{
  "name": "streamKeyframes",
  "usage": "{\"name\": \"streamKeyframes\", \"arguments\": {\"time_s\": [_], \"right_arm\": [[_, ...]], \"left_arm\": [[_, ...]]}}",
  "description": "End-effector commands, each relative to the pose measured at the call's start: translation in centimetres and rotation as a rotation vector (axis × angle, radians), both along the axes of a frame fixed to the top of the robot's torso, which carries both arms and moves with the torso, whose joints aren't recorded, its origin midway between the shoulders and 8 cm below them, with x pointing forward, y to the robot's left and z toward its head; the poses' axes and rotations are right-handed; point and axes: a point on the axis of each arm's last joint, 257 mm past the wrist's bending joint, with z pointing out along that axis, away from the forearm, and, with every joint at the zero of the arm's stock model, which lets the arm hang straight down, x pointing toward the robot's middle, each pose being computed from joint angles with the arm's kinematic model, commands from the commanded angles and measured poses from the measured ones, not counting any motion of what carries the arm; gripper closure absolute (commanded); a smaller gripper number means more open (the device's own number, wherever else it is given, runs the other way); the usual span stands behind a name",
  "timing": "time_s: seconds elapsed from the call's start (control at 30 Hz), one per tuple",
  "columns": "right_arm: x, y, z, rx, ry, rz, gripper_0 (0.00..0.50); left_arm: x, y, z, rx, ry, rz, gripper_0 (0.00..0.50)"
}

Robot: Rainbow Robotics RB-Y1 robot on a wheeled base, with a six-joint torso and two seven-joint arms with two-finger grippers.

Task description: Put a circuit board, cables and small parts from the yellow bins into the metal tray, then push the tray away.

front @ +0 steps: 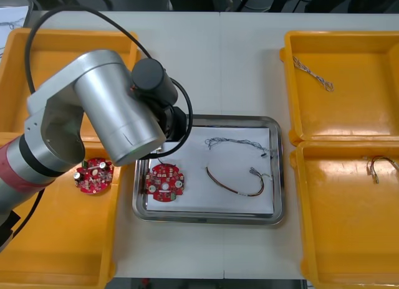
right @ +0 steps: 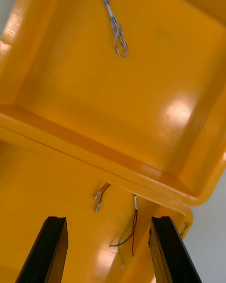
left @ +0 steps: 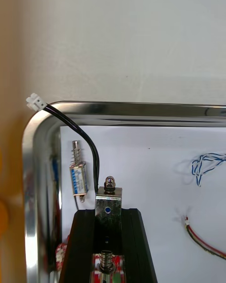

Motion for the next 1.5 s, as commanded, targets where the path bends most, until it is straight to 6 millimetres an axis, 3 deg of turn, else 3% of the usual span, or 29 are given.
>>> {"name": "streamKeyframes", "arguments": {"time_s": [0.03,0.3,0.57,0.77,1.0,1.1,1.17,1.2,1.27,1.5], "right_arm": [[-1.3,-2.7,0.4,-0.002,-0.019,-0.113,0.000],[-2.0,-2.7,-2.1,0.148,-0.008,-0.278,0.000],[-3.1,-1.9,-5.1,0.252,0.032,-0.368,0.000],[-4.3,-2.4,-7.4,0.253,0.076,-0.412,0.000],[-5.0,-2.3,-8.7,0.255,0.105,-0.428,0.000],[-5.0,-1.9,-8.9,0.260,0.109,-0.422,0.000],[-5.0,-1.8,-9.2,0.260,0.115,-0.422,0.000],[-5.0,-1.8,-9.2,0.261,0.114,-0.423,0.000],[-5.0,-1.7,-9.2,0.257,0.114,-0.422,0.000],[-4.9,-1.9,-9.3,0.247,0.115,-0.427,0.000]], "left_arm": [[0.8,-2.7,-1.1,0.022,-0.037,-0.064,0.500],[1.6,-3.4,-4.1,0.036,-0.032,-0.054,0.500],[1.1,-3.8,-5.6,0.041,-0.022,-0.055,0.500],[1.4,-4.1,-6.1,0.026,-0.026,-0.055,0.496],[1.5,-4.0,-6.5,0.024,-0.027,-0.043,0.437],[1.5,-4.0,-6.4,0.022,-0.028,-0.041,0.367],[1.6,-3.9,-6.4,0.022,-0.030,-0.037,0.192],[1.7,-3.8,-6.3,0.022,-0.032,-0.035,0.149],[1.7,-3.7,-6.3,0.022,-0.033,-0.031,0.000],[1.9,-3.4,-6.0,0.021,-0.040,-0.025,0.000]]}}
